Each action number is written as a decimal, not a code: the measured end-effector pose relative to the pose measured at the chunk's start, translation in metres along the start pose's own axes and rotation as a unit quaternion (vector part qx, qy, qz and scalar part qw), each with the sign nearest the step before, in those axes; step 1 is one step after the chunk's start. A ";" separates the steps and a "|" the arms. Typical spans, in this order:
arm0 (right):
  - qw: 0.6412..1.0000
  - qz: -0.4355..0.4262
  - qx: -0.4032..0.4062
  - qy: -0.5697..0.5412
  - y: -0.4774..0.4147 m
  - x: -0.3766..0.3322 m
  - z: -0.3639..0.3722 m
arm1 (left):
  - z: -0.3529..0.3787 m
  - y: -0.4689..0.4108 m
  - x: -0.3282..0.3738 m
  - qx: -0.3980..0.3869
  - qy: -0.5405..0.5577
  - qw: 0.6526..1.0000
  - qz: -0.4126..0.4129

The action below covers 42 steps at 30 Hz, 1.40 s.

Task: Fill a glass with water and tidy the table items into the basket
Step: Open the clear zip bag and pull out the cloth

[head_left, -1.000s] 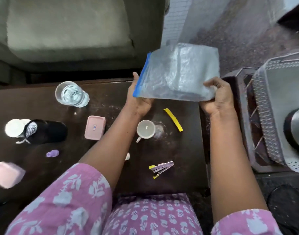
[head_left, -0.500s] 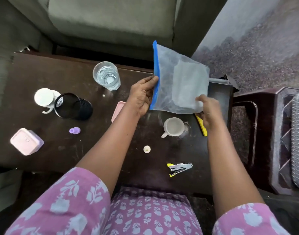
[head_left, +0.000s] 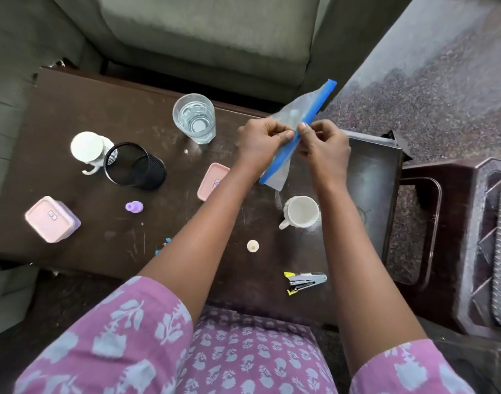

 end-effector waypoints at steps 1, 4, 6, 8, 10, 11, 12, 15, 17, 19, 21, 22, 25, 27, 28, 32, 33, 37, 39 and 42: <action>1.000 0.005 0.001 0.002 0.001 0.003 -0.002 | 0.001 0.003 0.000 0.013 -0.022 1.000 0.005; 1.000 0.010 0.005 -0.007 0.007 0.008 -0.007 | 0.007 0.007 -0.001 0.018 -0.033 0.999 0.007; 0.999 0.030 0.012 -0.026 0.010 0.012 -0.009 | 0.013 0.008 -0.003 0.009 -0.007 1.000 -0.018; 0.998 0.046 0.023 -0.037 0.010 0.013 -0.013 | 0.017 0.010 -0.003 -0.021 0.038 0.998 -0.053; 0.998 0.052 0.028 -0.023 0.010 0.015 -0.016 | 0.021 0.013 -0.002 -0.073 0.081 0.991 -0.076; 0.998 0.055 0.028 -0.009 0.009 0.016 -0.019 | 0.024 0.014 -0.002 -0.096 0.086 0.989 -0.078; 0.998 0.058 0.028 0.007 0.009 0.015 -0.022 | 0.027 0.016 -0.002 -0.115 0.084 0.987 -0.076; 0.995 0.083 0.048 0.015 0.007 0.021 -0.030 | 0.036 0.018 -0.003 -0.117 0.058 0.988 -0.076; 0.992 0.108 0.055 -0.017 0.006 0.026 -0.036 | 0.039 0.018 -0.002 -0.093 0.035 0.992 -0.072; 0.991 0.119 0.046 -0.045 0.006 0.029 -0.041 | 0.042 0.018 0.000 -0.086 0.039 0.993 -0.069; 0.991 0.119 0.023 -0.058 0.007 0.031 -0.043 | 0.046 0.019 0.001 -0.105 0.040 0.991 -0.066; 0.992 0.118 0.007 -0.054 0.008 0.031 -0.044 | 0.048 0.020 0.001 -0.118 0.036 0.990 -0.067; 0.991 0.124 -0.009 -0.039 0.010 0.034 -0.046 | 0.054 0.023 -0.001 -0.156 0.043 0.984 -0.078; 0.988 0.144 -0.001 -0.057 0.010 0.039 -0.049 | 0.056 0.025 -0.004 -0.172 0.053 0.981 -0.078; 0.986 0.152 0.004 -0.063 0.010 0.041 -0.051 | 0.057 0.026 -0.005 -0.169 0.051 0.981 -0.075; 0.985 0.159 0.017 -0.060 0.013 0.042 -0.054 | 0.063 0.028 -0.007 -0.086 -0.017 0.995 -0.051; 0.988 0.149 0.024 -0.025 0.015 0.040 -0.055 | 0.065 0.030 -0.006 -0.059 -0.038 0.997 -0.040; 0.983 0.100 0.048 0.145 0.018 0.033 -0.057 | 0.073 0.040 -0.001 -0.012 -0.102 0.995 0.010; 0.981 0.099 0.063 0.153 0.018 0.029 -0.060 | 0.076 0.044 0.001 -0.016 -0.130 0.991 0.041; 0.986 0.128 0.060 0.088 0.016 0.029 -0.066 | 0.077 0.048 0.001 -0.032 -0.155 0.982 0.106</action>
Point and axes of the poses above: each hand's wrist, its own y-axis away from the middle knuckle, its own z-axis out of the palm, x = y × z, the point moved 1 cm from there along -y, towards the middle knuckle, and after that the axes turned 9 degrees about -z, right-handed, at the moved point
